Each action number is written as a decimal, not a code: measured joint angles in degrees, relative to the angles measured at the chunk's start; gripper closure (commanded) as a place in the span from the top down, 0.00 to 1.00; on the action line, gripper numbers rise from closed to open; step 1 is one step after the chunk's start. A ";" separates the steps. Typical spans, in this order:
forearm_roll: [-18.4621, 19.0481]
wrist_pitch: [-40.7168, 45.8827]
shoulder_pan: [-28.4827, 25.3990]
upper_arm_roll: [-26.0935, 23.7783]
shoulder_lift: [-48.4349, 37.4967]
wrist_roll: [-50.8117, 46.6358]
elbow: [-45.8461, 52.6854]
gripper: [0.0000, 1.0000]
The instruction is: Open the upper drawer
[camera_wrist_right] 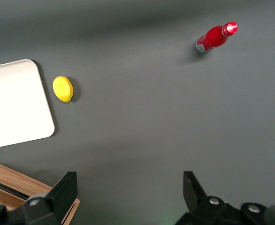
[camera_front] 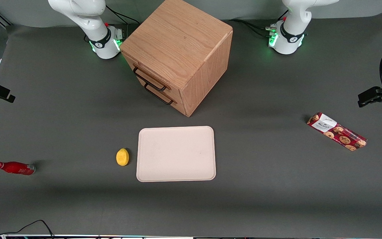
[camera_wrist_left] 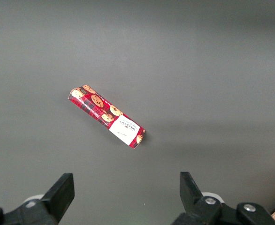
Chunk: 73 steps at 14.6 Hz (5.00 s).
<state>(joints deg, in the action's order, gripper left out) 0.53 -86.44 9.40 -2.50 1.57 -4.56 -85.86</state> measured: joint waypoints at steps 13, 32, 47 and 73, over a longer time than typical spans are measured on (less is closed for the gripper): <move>0.00 0.66 -0.87 -4.58 1.09 0.71 -0.44 1.00; -10.07 -10.15 1.20 -30.24 2.01 28.37 -15.74 1.00; -16.38 -21.33 1.14 -36.42 1.76 32.17 -28.82 1.00; -16.51 -32.19 1.00 -38.02 1.74 32.17 -37.34 1.00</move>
<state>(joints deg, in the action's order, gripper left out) -15.98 -118.63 10.40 -40.52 3.32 27.61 -123.20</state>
